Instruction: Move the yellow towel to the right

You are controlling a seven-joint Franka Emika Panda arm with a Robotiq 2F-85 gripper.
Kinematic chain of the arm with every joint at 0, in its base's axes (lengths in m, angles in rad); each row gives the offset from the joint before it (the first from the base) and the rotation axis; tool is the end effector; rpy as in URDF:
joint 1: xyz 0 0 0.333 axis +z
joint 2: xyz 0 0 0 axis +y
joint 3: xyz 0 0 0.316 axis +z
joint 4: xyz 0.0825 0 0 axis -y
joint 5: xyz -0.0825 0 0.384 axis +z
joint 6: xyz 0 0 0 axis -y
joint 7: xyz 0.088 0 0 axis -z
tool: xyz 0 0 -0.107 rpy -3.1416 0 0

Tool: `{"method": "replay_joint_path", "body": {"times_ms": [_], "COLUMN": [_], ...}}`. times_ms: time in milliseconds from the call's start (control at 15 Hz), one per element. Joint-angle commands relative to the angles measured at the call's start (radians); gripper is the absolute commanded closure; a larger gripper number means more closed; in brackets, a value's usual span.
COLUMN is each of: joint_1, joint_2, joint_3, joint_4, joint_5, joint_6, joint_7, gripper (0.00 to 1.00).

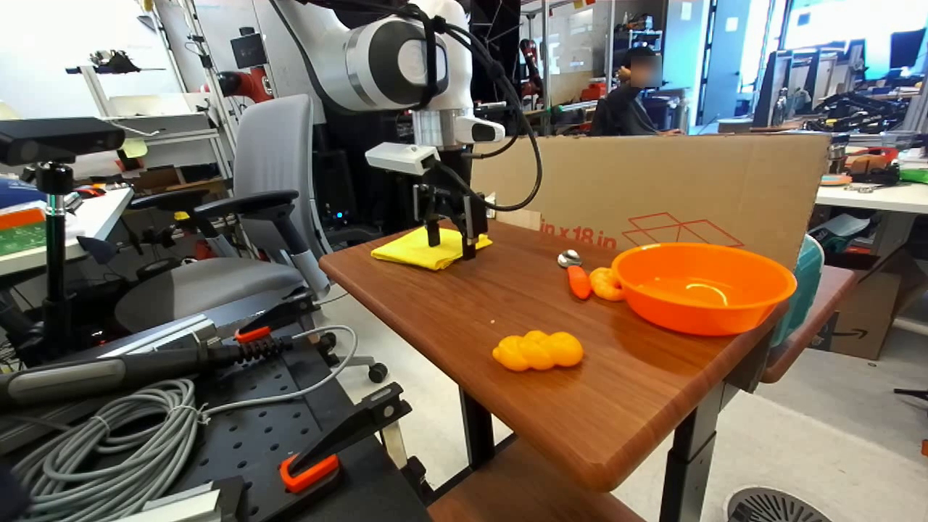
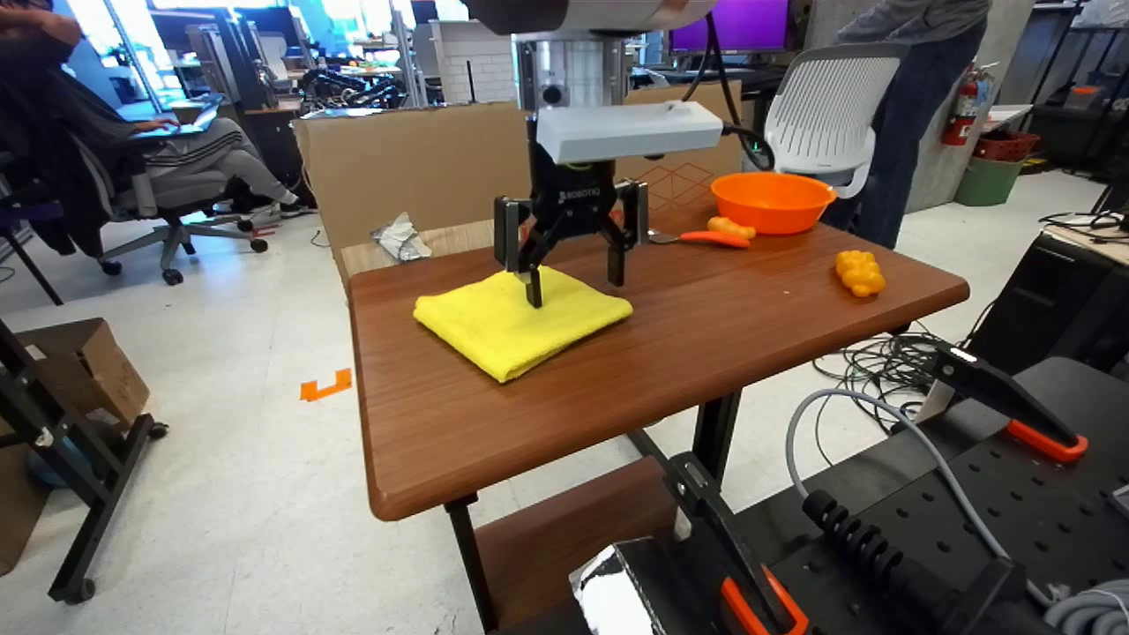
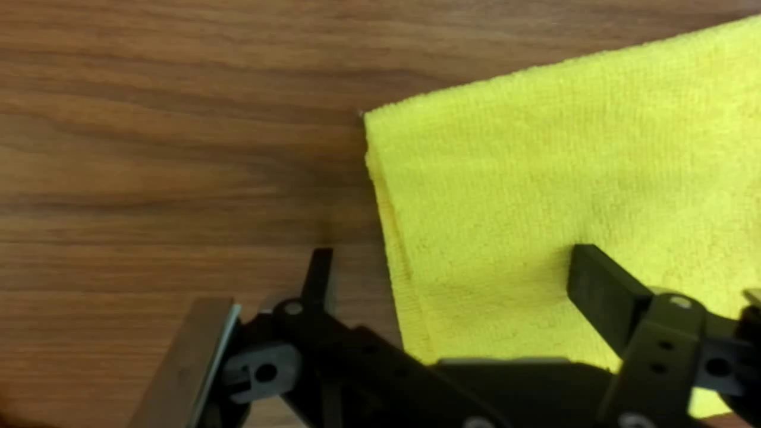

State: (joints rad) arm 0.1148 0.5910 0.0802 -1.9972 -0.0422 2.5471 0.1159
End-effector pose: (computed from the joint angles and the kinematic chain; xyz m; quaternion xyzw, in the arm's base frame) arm 0.5890 0.1166 0.1567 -0.9985 -0.0509 0.0208 0.0079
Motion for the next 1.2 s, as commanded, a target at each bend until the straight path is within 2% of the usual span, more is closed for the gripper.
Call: {"method": "replay_joint_path", "body": {"times_ms": [0,467,800,1133], "joint_1": [-0.002,0.044,0.098,0.093], "joint_2": [0.016,-0.016,0.014,0.038], "joint_3": [0.001,0.017,0.004,0.007], "joint_4": [0.034,-0.005,0.029,0.068], "joint_5": [0.021,0.003,-0.021,-0.007], "joint_6": [-0.043,-0.028,-0.042,-0.069], "joint_7": [-0.025,-0.016,0.009,-0.005], "gripper": [0.0,0.0,0.0,0.0]}}
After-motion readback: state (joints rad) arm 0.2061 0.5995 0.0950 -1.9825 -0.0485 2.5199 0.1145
